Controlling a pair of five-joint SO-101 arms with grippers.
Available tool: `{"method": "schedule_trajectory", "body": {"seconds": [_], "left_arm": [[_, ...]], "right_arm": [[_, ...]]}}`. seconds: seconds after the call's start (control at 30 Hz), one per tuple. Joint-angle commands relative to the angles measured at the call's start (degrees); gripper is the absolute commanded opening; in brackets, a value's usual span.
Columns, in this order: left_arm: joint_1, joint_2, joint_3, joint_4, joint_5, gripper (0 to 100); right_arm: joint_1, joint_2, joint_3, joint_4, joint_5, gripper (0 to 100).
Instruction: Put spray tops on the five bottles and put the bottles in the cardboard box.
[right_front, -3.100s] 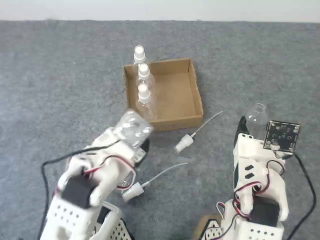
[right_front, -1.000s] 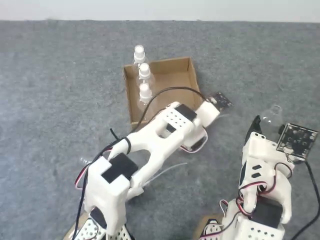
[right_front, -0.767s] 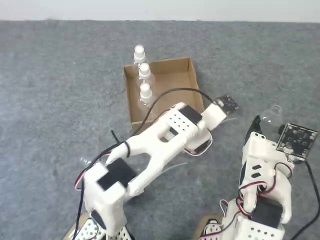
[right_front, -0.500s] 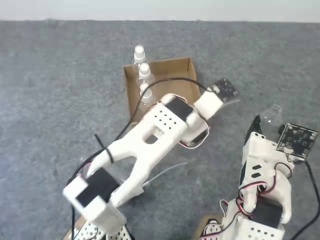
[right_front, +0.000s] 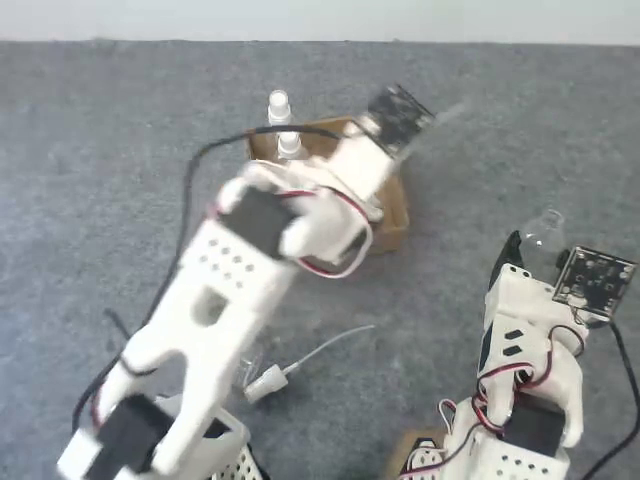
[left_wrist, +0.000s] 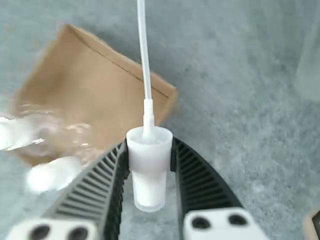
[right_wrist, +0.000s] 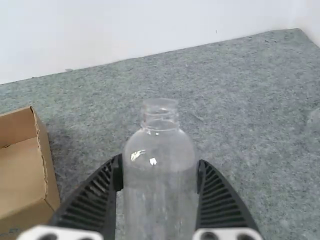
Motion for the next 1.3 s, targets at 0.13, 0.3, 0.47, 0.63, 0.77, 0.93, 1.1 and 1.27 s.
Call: {"method": "schedule_trajectory", "body": {"seconds": [0.13,0.3,0.47,0.63,0.77,0.93,1.1,1.27], "left_arm": [[-11.69,-11.08,-8.84,5.1,8.97,1],[-19.52,-12.57,-8.75,6.51,11.43,1],[-28.4,-12.13,-8.66,8.88,17.23,2],[-33.49,-12.13,-8.48,11.25,21.45,2],[-36.13,-12.04,-7.6,12.22,32.35,2],[-40.88,-12.04,-6.29,14.15,36.66,1],[-45.45,-12.4,-1.27,12.4,38.68,1],[-50.02,-12.66,4.53,6.59,46.77,1]], "right_arm": [[0.31,-0.84,0.35,-1.54,-0.62,4.4],[0.31,-0.84,0.35,-1.54,-0.62,4.4],[0.31,-0.84,0.35,-1.54,-0.62,4.4],[0.31,-0.84,0.35,-1.54,-0.62,4.4],[0.31,-0.84,0.35,-1.54,-0.62,4.4],[0.31,-0.84,0.35,-1.54,-0.62,4.4],[0.31,-0.84,0.35,-1.54,-0.62,4.4],[0.31,-0.84,0.35,-1.54,-0.62,4.4]]}}
